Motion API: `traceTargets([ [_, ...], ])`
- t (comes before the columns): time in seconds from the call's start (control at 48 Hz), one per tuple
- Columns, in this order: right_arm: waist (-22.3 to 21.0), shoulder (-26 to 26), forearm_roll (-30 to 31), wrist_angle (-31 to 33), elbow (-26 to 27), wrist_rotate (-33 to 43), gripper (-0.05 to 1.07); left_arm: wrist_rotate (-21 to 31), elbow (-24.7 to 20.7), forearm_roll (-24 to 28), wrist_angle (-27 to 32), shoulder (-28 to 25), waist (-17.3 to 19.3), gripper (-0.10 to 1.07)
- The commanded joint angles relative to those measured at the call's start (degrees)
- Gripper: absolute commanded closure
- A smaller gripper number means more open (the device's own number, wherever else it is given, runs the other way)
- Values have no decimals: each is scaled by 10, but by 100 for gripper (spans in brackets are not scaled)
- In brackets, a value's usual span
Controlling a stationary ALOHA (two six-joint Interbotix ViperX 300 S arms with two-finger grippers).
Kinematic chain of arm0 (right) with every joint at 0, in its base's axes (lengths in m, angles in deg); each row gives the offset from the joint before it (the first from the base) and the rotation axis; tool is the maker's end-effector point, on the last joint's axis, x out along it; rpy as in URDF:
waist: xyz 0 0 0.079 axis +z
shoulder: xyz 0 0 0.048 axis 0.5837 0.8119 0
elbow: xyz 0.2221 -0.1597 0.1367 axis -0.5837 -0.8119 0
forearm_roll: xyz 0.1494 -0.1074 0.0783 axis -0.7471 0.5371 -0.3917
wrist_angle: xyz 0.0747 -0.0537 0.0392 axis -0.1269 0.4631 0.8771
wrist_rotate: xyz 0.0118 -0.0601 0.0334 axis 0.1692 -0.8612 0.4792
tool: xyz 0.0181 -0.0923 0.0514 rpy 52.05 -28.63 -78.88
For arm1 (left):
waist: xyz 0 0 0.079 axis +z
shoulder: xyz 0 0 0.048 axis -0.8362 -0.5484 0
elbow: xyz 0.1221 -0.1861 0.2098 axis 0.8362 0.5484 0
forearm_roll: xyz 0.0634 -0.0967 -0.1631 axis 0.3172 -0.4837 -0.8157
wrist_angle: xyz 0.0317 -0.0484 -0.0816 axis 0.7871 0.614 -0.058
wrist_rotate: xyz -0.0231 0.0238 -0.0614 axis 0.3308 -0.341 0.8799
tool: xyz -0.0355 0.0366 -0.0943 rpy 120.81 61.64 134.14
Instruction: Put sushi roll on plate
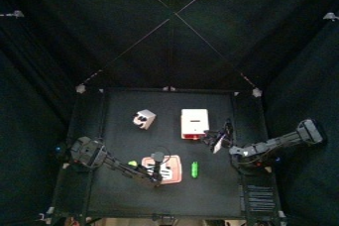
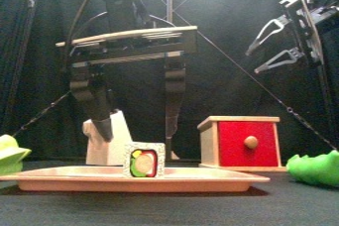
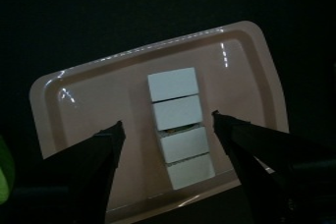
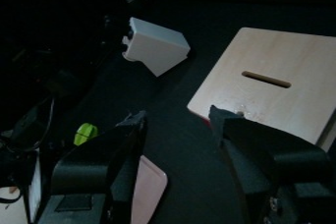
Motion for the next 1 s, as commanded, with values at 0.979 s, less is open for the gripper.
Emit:
traceTargets([
  [0.979,4,4,-10,1,5,0,15,-28,24,30,12,51,3,-4],
])
